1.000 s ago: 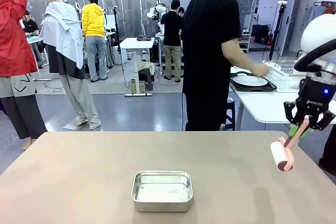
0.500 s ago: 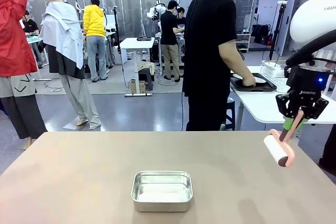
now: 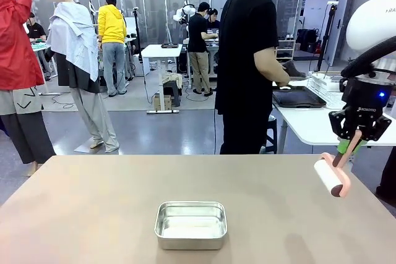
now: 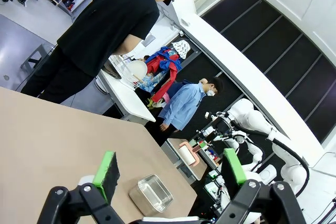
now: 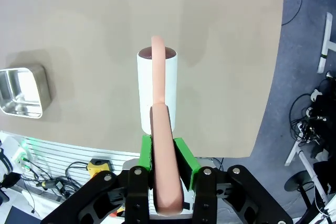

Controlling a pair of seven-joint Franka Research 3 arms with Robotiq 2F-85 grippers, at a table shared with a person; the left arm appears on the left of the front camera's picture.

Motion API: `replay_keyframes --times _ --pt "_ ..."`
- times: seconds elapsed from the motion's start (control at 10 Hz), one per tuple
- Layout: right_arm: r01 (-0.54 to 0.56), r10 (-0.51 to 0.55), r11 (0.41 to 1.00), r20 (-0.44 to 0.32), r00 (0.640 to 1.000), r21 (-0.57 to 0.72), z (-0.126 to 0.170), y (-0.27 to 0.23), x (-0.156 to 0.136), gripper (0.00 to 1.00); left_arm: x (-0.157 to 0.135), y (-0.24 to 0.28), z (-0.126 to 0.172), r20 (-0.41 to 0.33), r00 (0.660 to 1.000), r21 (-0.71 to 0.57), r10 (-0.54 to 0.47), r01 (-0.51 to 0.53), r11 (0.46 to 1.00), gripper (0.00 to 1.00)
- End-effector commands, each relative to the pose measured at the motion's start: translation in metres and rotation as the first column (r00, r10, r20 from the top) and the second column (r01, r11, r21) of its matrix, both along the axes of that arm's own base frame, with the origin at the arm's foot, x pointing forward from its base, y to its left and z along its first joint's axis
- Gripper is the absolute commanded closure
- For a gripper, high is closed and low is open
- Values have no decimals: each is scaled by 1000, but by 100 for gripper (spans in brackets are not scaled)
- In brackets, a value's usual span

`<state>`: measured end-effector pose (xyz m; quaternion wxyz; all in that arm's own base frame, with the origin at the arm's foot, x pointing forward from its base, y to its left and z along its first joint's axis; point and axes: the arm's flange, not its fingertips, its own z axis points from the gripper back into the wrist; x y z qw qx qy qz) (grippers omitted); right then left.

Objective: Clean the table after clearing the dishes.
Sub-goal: Place the Lint Roller back on top of the Airtight Container.

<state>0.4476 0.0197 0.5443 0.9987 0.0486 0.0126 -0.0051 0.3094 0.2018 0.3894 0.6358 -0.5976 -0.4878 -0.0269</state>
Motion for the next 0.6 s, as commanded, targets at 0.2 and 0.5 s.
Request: replay_keyframes --times 0.2,0.5 --pt "8 -8 1000 -2 1000 3 2 2 -2 77 -5 1 1 7 1000 -4 -7 7 1000 0" --pt "8 -8 1000 -2 1000 3 2 2 -2 77 -5 1 1 7 1000 -4 -7 7 1000 0"
